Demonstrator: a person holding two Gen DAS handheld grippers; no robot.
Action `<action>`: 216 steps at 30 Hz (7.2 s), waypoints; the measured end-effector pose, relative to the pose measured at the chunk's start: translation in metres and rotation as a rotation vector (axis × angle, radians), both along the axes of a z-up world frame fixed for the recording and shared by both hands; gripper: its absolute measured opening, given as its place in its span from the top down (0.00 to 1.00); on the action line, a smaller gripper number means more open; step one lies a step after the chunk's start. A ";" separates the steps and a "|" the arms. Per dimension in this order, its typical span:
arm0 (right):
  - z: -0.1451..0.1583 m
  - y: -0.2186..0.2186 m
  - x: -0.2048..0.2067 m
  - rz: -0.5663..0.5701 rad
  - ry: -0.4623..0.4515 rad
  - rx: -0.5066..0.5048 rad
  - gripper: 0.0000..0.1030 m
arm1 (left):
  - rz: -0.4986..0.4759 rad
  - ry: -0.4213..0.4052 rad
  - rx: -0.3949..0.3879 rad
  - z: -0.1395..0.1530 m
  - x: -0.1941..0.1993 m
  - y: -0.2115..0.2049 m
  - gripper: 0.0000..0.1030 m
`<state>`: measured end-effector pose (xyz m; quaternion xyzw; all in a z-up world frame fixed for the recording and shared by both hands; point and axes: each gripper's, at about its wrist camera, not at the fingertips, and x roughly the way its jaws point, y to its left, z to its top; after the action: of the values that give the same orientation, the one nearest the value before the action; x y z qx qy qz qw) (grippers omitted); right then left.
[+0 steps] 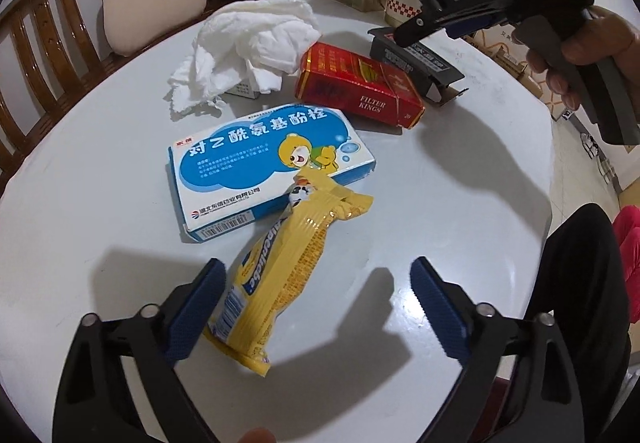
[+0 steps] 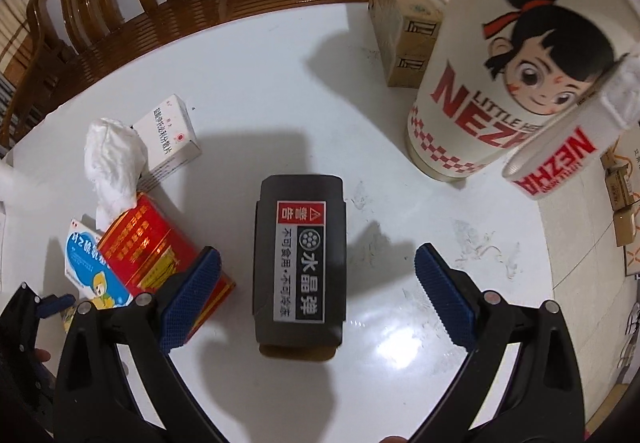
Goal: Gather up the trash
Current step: 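Close the left tool on the yellow snack wrapper while the right tool grasps the black case, then carry the yellow wrapper and black case down to the white plastic bag, then open the right tool to drop the black case into the bag while the left tool lowers the wrapper in, then raise both open tools from the bag toward the table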
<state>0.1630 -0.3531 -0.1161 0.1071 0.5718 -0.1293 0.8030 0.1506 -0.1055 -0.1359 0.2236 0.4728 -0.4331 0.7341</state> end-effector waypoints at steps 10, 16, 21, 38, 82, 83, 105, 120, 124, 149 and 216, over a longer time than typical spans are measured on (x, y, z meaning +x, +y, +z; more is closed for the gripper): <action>-0.017 0.004 0.016 0.010 0.031 -0.013 0.08 | 0.022 -0.009 -0.007 0.000 0.009 0.004 0.36; -0.019 0.008 0.019 0.019 0.038 -0.016 0.13 | 0.043 -0.020 -0.014 0.002 0.012 0.013 0.50; -0.025 0.007 0.022 0.013 0.058 -0.008 0.29 | 0.055 -0.018 -0.016 0.003 0.014 0.014 0.65; -0.028 0.013 0.022 0.031 0.059 -0.017 0.50 | 0.104 -0.034 -0.005 0.004 0.007 0.013 0.84; 0.119 0.066 -0.132 0.338 -0.244 0.004 0.50 | 0.222 -0.185 -0.105 0.109 -0.112 0.019 0.90; 0.121 0.068 -0.139 0.347 -0.249 0.006 0.50 | 0.218 -0.189 -0.109 0.111 -0.118 0.019 0.90; 0.018 0.107 -0.290 0.457 -0.113 0.081 0.50 | 0.124 0.014 -0.064 0.005 -0.267 0.020 0.90; -0.127 0.133 -0.292 0.406 0.095 0.130 0.50 | 0.233 0.266 0.101 -0.146 -0.267 0.017 0.90; -0.163 0.132 -0.286 0.382 0.154 0.148 0.50 | 0.247 0.309 0.129 -0.169 -0.262 0.012 0.90; -0.295 0.138 -0.278 0.263 0.350 0.233 0.49 | 0.359 0.496 0.318 -0.298 -0.253 0.012 0.90; -0.089 0.110 -0.291 0.286 0.081 0.169 0.20 | 0.430 0.069 0.083 -0.088 -0.237 0.032 0.08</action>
<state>-0.1277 -0.2430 -0.2046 0.0865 0.6219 0.0307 0.7777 -0.0863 -0.0732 -0.2243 0.1327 0.5518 -0.2542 0.7831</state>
